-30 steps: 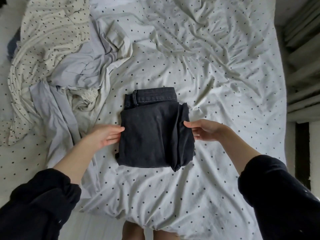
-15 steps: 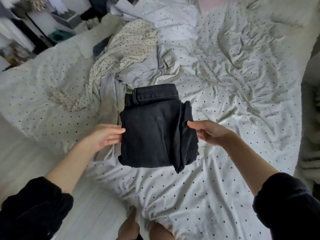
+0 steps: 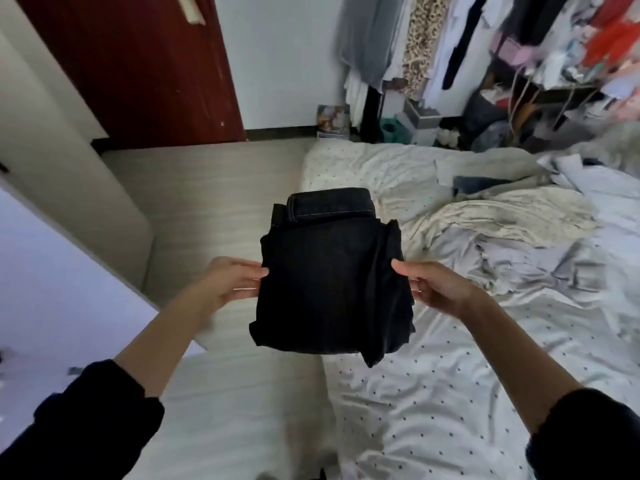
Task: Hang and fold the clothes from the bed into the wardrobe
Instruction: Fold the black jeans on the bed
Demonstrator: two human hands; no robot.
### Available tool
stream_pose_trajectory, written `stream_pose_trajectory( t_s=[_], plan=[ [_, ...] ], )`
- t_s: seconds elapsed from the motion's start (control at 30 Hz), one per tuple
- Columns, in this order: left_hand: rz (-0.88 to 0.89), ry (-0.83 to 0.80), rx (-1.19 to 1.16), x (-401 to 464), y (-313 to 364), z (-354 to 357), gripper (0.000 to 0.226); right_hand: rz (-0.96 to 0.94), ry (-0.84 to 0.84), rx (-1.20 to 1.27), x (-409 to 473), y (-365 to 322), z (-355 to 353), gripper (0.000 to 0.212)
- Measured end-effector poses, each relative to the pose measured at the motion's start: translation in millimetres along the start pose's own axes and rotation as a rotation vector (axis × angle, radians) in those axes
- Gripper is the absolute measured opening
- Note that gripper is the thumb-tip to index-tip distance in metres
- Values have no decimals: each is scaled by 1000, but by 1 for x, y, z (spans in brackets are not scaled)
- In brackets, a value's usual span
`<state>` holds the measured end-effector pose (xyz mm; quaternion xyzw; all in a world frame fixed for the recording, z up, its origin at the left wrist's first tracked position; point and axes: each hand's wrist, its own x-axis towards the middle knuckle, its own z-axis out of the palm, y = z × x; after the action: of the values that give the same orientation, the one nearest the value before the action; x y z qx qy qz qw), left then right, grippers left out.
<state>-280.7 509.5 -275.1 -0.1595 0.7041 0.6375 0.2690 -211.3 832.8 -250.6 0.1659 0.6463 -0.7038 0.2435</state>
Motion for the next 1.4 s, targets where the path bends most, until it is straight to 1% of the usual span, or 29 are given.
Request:
stream_pose_trajectory(
  t_s=[0.07, 0.13, 0.17, 0.2, 0.23, 0.27, 0.3, 0.33, 0.37, 0.47, 0.53, 0.57, 0.6, 0.67, 0.73, 0.8, 0.83, 0.9, 0.97, 1.07, 1.1, 1.13, 1.17, 1.2, 1.23, 1.27, 1.3, 1.33, 1.4],
  plan=[
    [26, 68, -66, -27, -15, -58, 19, -5, -146, -34, 25, -8, 50, 36],
    [36, 136, -121, -59, -38, -112, 20, 11, -261, -123, 41, -15, 106, 31],
    [32, 144, -134, -65, -46, -125, 23, 17, -285, -140, 47, -15, 117, 32],
    [23, 184, -166, -81, -56, -145, 24, 20, -331, -173, 53, -15, 141, 34],
    [31, 247, -202, -102, -70, -171, 22, 36, -413, -242, 59, -15, 174, 40],
    [36, 267, -220, -108, -75, -179, 20, 34, -428, -249, 62, -17, 186, 42],
    [44, 345, -263, -130, -87, -199, 16, 45, -503, -291, 65, -20, 219, 41],
    [55, 419, -302, -153, -98, -216, 14, 47, -556, -331, 72, -19, 249, 37],
    [53, 445, -317, -161, -101, -223, 12, 35, -561, -340, 76, -21, 262, 31],
    [80, 633, -422, -216, -123, -262, 19, 27, -683, -426, 83, -33, 343, 39],
    [100, 748, -469, -247, -128, -278, 16, 13, -765, -462, 86, -46, 391, 38],
    [97, 786, -483, -255, -127, -282, 16, 11, -786, -476, 88, -49, 402, 37],
    [117, 876, -523, -275, -127, -289, 16, 9, -854, -506, 87, -60, 431, 37],
    [146, 959, -565, -295, -117, -295, 16, -29, -909, -516, 89, -77, 463, 37],
    [186, 1083, -605, -317, -107, -302, 21, -72, -1002, -553, 85, -103, 503, 36],
    [212, 1197, -634, -334, -95, -307, 15, -109, -1076, -577, 82, -126, 537, 38],
    [239, 1254, -637, -347, -87, -314, 9, -129, -1123, -589, 76, -139, 560, 41],
    [270, 1308, -628, -364, -68, -323, 4, -171, -1153, -588, 69, -158, 592, 53],
    [320, 1394, -618, -390, -51, -339, 5, -221, -1208, -595, 54, -178, 629, 65],
    [394, 1497, -587, -430, -26, -369, 7, -290, -1289, -571, 32, -205, 681, 88],
    [422, 1532, -563, -445, -17, -380, 8, -309, -1320, -570, 23, -214, 699, 92],
    [444, 1551, -550, -455, -10, -389, 8, -322, -1347, -559, 16, -222, 712, 89],
    [460, 1564, -545, -465, -3, -396, 9, -335, -1383, -552, 8, -229, 724, 78],
    [507, 1584, -532, -481, 5, -412, 9, -355, -1444, -536, -8, -239, 748, 63],
    [531, 1595, -533, -489, 10, -420, 9, -362, -1470, -520, -16, -245, 759, 48],
    [552, 1627, -522, -505, 17, -437, 9, -382, -1493, -499, -26, -254, 784, 39],
    [573, 1655, -511, -522, 26, -454, 8, -414, -1503, -470, -37, -264, 808, 37],
    [576, 1670, -513, -531, 31, -464, 7, -433, -1491, -458, -44, -270, 820, 40],
    [597, 1719, -473, -566, 48, -497, 6, -508, -1526, -430, -66, -288, 867, 57]
  ],
)
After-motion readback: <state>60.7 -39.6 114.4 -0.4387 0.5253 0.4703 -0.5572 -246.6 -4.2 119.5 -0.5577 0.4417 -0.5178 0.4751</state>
